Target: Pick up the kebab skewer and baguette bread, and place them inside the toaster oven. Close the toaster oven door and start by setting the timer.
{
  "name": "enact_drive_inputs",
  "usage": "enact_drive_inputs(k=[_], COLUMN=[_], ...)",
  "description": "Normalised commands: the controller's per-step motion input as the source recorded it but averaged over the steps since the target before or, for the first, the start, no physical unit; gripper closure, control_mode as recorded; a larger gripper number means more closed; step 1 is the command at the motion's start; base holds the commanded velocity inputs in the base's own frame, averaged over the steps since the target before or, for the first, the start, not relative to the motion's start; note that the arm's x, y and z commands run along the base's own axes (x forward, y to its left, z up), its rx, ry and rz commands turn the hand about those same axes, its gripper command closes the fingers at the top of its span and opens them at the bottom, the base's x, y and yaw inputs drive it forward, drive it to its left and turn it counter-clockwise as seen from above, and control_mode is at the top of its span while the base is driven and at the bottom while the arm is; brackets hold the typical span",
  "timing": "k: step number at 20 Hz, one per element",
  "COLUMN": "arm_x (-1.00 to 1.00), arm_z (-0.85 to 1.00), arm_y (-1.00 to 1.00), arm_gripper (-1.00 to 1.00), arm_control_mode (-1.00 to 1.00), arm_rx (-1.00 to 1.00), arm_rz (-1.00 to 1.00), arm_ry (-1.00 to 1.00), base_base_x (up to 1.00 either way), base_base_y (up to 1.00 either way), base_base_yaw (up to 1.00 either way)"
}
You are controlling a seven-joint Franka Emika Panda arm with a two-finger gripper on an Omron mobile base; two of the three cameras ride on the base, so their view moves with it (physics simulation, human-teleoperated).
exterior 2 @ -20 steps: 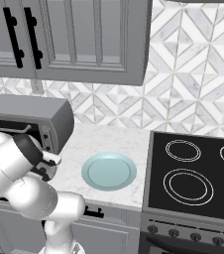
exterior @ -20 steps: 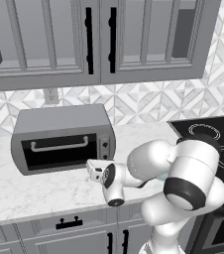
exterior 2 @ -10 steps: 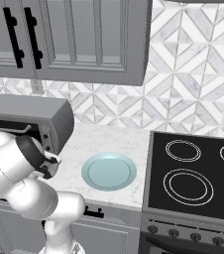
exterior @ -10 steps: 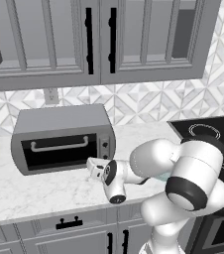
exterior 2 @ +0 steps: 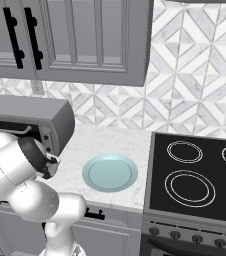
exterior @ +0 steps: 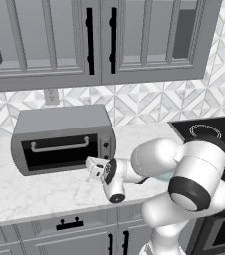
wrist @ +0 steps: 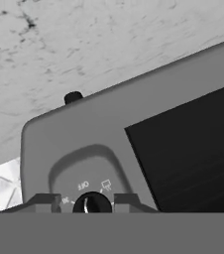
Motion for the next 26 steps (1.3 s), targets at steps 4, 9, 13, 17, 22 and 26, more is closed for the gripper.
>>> enact_drive_inputs(k=[4, 9, 13, 17, 22, 26], arm_x=[0.34, 0.23, 0.25, 0.22, 0.03, -0.03], arm_z=[0.4, 0.35, 0.4, 0.42, 0.19, 0.0], arm_y=[0.0, 0.0, 0.0, 0.02, 0.02, 0.06], arm_gripper=[1.0, 1.0, 1.0, 1.0, 1.0, 1.0], arm_control_mode=[-1.0, -1.0, -1.0, -1.0, -1.0, -1.0], arm_rx=[0.31, 0.33, 0.31, 0.24, 0.23, 0.23], arm_rz=[0.11, 0.11, 0.09, 0.04, 0.02, 0.03], arm_ry=[-0.16, -0.2, -0.16, -0.11, -0.16, -0.23], base_base_x=[0.0, 0.0, 0.0, 0.0, 0.0, 0.0], base_base_y=[0.0, 0.0, 0.0, 0.0, 0.0, 0.0], base_base_yaw=[0.0, 0.0, 0.0, 0.0, 0.0, 0.0])
